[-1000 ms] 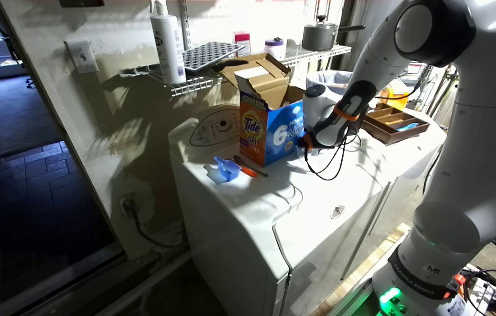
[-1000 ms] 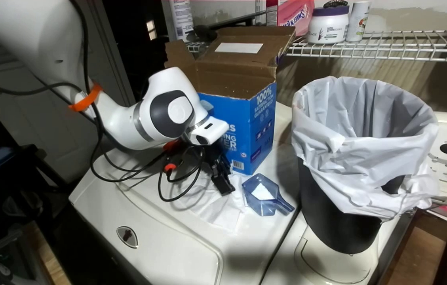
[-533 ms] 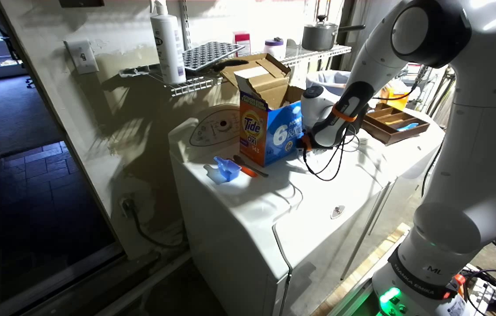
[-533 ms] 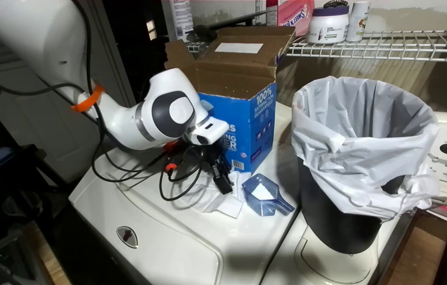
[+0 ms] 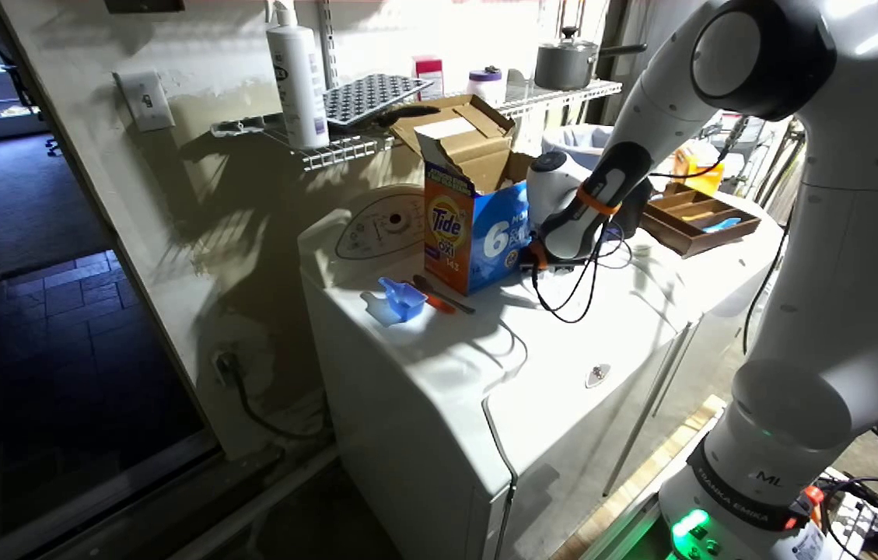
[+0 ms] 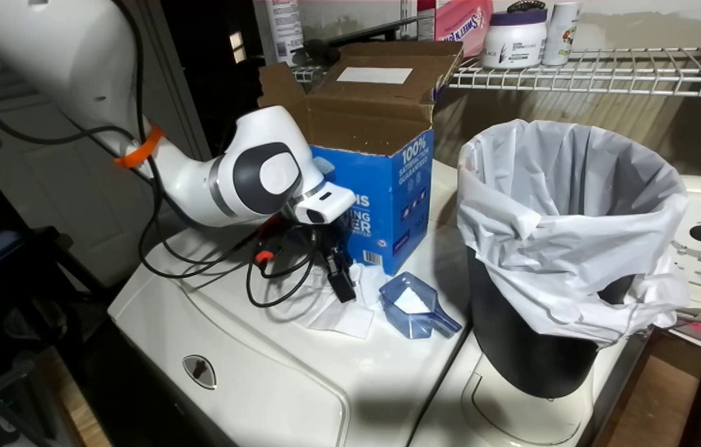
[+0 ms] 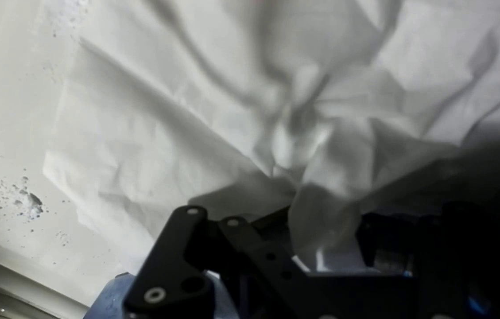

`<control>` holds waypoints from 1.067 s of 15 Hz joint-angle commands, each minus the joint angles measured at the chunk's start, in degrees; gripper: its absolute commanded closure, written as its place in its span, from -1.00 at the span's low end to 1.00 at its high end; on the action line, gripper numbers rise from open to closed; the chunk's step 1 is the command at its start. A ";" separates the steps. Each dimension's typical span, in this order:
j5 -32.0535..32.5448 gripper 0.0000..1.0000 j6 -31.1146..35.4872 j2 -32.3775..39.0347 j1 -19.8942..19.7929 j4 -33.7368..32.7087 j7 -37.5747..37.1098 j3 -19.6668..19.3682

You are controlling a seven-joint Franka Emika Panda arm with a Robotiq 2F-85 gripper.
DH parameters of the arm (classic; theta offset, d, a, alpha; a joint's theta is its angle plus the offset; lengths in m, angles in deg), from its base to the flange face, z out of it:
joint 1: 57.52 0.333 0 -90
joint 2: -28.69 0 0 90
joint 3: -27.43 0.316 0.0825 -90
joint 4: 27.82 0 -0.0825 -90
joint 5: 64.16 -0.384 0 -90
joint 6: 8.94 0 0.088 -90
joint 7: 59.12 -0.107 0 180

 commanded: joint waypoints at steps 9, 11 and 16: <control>-0.71 1.00 -17.63 -6.13 4.84 1.22 -0.19 1.95; 0.48 1.00 -19.12 -6.54 4.54 0.91 -1.59 2.19; 5.22 1.00 -20.29 -6.32 3.50 0.31 -6.30 2.00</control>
